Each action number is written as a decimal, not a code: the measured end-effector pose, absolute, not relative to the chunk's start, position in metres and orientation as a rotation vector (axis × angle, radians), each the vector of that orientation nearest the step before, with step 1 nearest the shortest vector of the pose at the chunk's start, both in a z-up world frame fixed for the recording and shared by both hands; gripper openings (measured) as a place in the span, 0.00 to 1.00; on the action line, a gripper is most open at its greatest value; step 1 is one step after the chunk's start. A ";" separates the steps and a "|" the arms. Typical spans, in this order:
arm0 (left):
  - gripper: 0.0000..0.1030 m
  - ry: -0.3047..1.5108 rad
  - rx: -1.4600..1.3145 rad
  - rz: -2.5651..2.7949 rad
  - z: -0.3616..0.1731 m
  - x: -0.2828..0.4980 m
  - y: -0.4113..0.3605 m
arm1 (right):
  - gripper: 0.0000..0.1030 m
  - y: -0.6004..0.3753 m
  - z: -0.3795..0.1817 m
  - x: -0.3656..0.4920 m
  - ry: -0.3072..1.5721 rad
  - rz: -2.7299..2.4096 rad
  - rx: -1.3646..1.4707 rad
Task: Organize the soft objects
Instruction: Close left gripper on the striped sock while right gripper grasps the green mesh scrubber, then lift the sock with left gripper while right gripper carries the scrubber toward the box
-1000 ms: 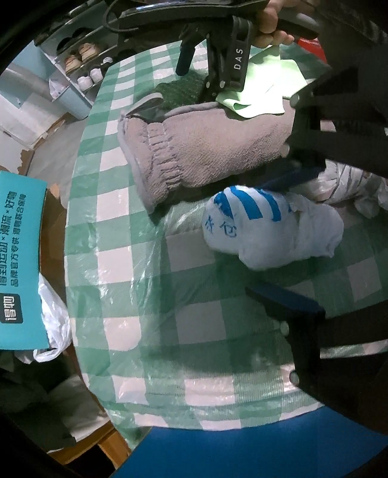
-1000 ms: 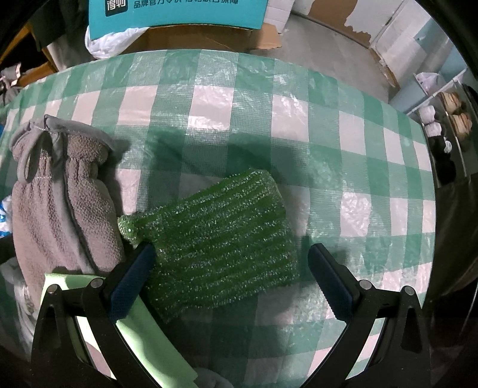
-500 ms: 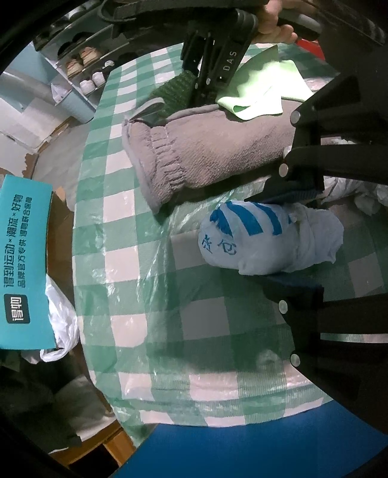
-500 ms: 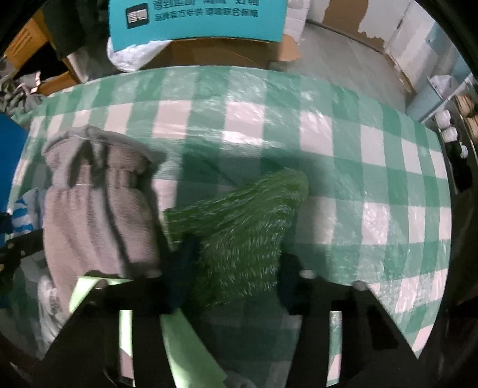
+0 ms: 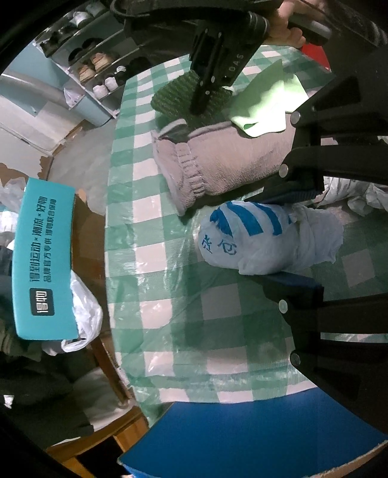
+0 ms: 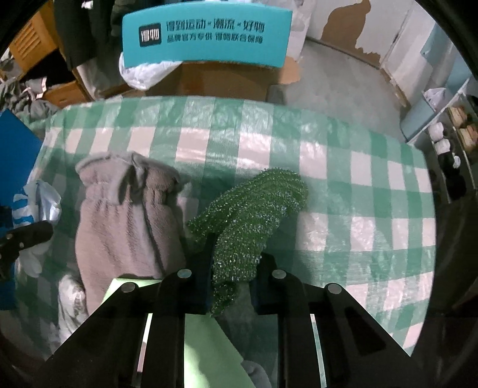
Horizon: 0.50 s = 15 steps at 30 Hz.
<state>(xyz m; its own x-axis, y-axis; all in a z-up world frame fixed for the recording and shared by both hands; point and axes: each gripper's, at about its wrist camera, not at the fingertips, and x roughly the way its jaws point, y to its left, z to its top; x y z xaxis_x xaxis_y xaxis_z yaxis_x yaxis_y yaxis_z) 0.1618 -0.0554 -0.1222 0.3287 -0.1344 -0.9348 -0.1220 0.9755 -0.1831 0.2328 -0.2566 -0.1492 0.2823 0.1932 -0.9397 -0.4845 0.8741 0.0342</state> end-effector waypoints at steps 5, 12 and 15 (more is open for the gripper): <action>0.38 1.221 -0.247 -0.004 -0.113 0.159 -0.051 | 0.16 -0.256 -0.130 0.229 1.170 0.465 -0.251; 0.38 1.184 -0.243 -0.010 -0.094 0.151 -0.052 | 0.16 -0.259 -0.107 0.216 1.140 0.483 -0.203; 0.38 1.166 -0.241 -0.012 -0.085 0.148 -0.052 | 0.16 -0.261 -0.098 0.211 1.129 0.486 -0.187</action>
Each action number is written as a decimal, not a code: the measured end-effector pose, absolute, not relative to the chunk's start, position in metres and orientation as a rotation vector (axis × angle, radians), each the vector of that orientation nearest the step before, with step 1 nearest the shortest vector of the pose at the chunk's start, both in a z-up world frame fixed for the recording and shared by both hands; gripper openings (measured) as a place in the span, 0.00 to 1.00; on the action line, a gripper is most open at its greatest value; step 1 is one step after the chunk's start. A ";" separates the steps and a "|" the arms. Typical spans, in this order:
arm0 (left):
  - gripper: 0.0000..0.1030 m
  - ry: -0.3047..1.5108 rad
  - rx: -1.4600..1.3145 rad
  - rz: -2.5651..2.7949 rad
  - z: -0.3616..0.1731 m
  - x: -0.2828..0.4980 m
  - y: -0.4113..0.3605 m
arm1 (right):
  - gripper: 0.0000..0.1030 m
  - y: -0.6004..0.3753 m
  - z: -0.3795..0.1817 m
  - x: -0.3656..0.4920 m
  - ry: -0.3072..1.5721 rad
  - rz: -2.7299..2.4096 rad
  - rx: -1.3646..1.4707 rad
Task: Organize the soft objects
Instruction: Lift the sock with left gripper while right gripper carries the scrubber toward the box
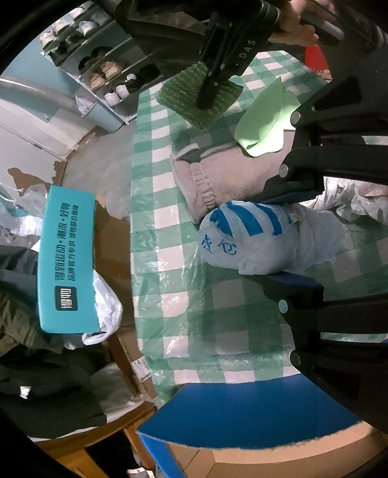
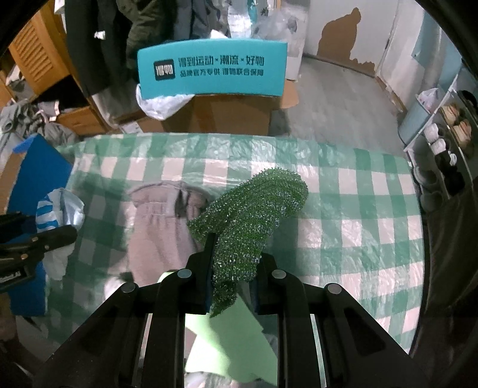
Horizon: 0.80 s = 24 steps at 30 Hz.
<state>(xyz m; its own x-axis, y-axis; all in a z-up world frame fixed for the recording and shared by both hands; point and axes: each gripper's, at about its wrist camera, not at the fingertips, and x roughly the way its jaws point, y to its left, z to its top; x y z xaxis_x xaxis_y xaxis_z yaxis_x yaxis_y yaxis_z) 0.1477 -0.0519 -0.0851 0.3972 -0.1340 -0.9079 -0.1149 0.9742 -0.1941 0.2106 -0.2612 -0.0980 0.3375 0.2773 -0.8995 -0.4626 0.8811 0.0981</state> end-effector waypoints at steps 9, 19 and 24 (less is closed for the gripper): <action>0.38 1.128 -0.237 -0.013 -0.064 0.134 -0.054 | 0.16 -0.265 -0.075 0.194 1.102 0.510 -0.156; 0.38 1.085 -0.243 0.000 -0.044 0.111 -0.052 | 0.16 -0.252 -0.049 0.174 1.051 0.561 -0.150; 0.38 1.058 -0.245 0.005 -0.032 0.099 -0.047 | 0.16 -0.239 -0.036 0.163 1.023 0.604 -0.160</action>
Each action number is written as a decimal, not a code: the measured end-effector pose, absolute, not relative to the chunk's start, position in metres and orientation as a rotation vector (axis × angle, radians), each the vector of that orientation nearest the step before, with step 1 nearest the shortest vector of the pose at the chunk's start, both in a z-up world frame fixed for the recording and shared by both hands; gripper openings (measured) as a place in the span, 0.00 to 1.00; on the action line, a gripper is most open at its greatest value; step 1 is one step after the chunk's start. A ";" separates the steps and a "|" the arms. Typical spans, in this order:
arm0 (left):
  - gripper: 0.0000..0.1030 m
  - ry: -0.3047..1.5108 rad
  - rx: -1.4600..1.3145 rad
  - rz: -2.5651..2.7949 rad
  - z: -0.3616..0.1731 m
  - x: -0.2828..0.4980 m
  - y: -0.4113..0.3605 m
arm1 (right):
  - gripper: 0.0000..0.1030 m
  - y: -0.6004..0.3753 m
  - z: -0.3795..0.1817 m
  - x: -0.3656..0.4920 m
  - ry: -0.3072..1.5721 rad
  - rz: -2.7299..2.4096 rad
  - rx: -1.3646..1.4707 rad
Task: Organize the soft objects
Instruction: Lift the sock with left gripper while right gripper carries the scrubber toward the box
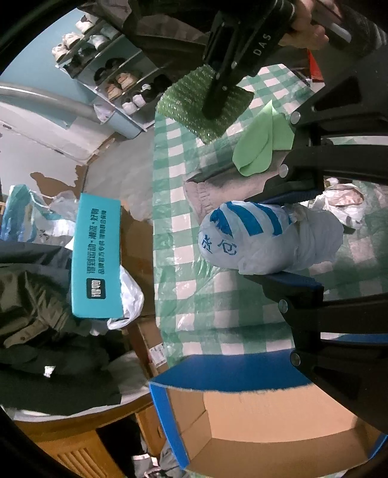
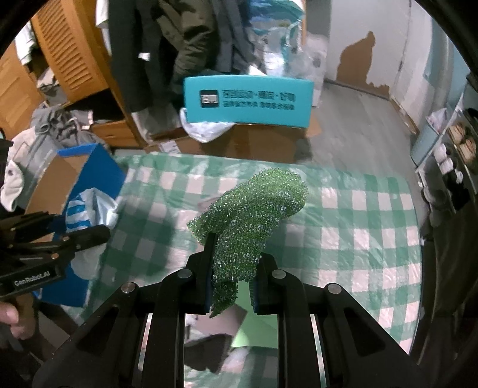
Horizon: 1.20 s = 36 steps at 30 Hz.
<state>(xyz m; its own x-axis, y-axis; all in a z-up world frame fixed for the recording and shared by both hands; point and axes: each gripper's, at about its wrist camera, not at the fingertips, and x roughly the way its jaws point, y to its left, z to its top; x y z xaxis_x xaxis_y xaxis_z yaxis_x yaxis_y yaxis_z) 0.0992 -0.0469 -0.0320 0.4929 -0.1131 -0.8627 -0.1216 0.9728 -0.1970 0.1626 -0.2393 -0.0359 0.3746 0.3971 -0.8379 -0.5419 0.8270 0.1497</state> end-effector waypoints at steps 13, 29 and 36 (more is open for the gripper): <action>0.38 1.023 -0.266 0.037 -0.013 0.063 -0.020 | 0.16 -0.196 -0.016 0.134 0.987 0.708 -0.201; 0.38 1.000 -0.278 0.121 -0.002 0.026 0.028 | 0.16 -0.128 0.004 0.097 0.960 0.867 -0.264; 0.38 0.991 -0.313 0.171 -0.002 0.014 0.059 | 0.16 -0.094 0.004 0.087 0.971 0.920 -0.294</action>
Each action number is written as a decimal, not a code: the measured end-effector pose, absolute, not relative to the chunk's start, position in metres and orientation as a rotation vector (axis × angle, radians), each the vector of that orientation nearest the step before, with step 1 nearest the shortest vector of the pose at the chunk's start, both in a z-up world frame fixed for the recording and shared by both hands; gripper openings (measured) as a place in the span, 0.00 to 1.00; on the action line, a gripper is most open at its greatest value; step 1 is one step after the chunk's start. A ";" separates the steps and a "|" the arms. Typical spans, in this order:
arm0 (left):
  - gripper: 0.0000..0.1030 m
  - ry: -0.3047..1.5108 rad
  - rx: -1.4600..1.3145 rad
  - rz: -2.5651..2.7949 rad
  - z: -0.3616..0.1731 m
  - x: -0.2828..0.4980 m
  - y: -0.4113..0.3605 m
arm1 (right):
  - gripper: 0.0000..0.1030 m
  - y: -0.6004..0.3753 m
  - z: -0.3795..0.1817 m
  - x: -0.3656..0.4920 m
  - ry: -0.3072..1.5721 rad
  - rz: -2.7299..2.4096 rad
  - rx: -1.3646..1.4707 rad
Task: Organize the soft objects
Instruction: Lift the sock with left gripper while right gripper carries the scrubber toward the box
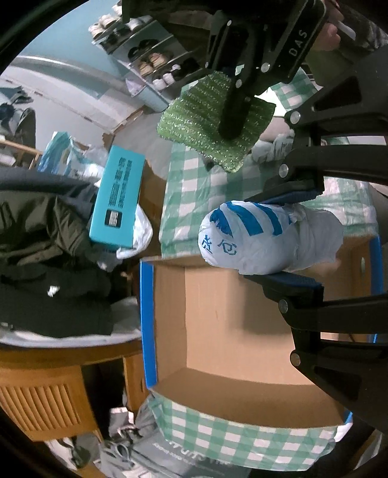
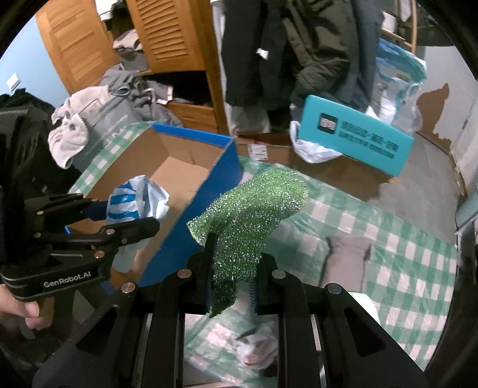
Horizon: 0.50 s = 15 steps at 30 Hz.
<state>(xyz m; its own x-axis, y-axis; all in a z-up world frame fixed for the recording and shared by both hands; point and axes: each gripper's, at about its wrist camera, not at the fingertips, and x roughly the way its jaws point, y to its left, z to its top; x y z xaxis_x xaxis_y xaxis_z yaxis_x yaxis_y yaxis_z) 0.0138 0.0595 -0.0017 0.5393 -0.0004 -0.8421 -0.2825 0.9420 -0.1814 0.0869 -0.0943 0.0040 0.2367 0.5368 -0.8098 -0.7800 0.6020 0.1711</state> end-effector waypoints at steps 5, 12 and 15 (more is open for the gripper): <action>0.38 0.991 -0.340 0.198 -0.006 0.004 0.079 | 0.16 -0.072 0.006 0.079 0.974 0.954 -0.312; 0.38 0.994 -0.379 0.228 -0.012 -0.008 0.102 | 0.16 -0.036 0.002 0.069 0.993 0.998 -0.343; 0.38 0.996 -0.394 0.246 -0.015 -0.013 0.113 | 0.16 -0.023 -0.001 0.065 1.001 1.016 -0.361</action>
<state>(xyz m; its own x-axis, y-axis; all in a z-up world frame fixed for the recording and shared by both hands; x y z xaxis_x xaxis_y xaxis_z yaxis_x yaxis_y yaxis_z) -0.0133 0.1130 -0.0154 0.5247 0.0227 -0.8510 -0.3769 0.9025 -0.2084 0.0647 -0.0229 -0.0015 0.1532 0.5369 -0.8296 -0.8376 0.5160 0.1793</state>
